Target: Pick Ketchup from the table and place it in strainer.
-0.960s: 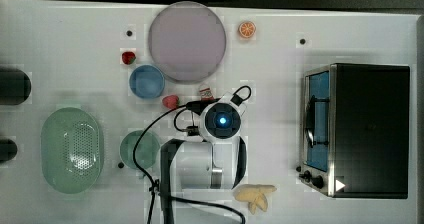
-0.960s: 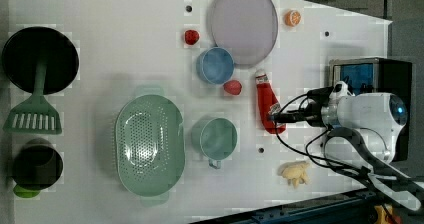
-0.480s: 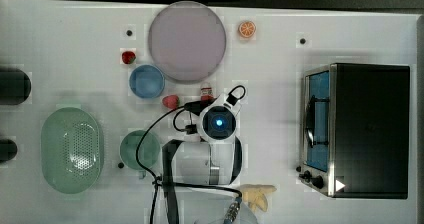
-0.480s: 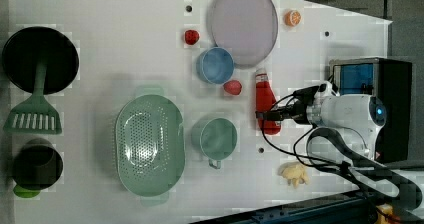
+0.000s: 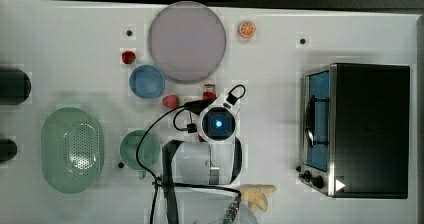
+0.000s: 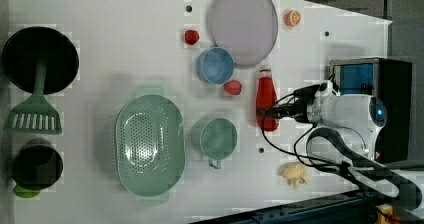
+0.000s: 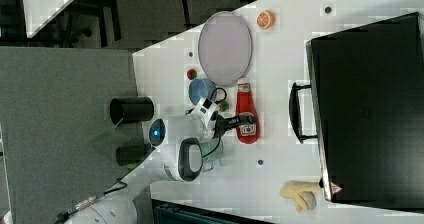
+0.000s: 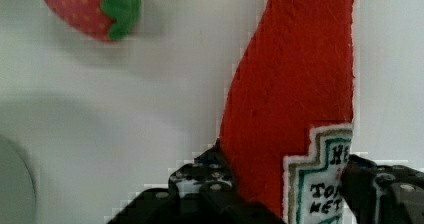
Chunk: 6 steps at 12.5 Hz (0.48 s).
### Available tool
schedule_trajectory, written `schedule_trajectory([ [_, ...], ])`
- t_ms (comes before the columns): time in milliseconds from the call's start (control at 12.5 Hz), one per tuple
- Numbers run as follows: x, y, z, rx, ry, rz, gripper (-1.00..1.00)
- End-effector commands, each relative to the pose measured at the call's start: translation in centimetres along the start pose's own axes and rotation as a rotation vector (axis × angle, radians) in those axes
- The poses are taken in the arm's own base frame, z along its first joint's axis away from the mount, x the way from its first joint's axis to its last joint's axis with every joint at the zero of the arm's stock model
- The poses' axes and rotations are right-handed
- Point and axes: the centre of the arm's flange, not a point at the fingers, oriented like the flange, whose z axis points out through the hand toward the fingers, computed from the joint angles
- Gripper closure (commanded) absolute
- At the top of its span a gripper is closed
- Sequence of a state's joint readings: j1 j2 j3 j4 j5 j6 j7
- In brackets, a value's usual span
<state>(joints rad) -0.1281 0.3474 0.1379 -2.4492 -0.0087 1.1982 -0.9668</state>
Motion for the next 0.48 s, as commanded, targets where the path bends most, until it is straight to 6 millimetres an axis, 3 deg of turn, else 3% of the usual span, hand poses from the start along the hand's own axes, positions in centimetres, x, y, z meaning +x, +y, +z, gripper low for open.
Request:
schedule_trajectory([
  [80, 2.3, 0.7, -6.0, -0.032, 0.089, -0.029, -0.20],
  [480, 3.6, -1.3, -19.4, -0.050, 0.010, -0.053, -0.20],
])
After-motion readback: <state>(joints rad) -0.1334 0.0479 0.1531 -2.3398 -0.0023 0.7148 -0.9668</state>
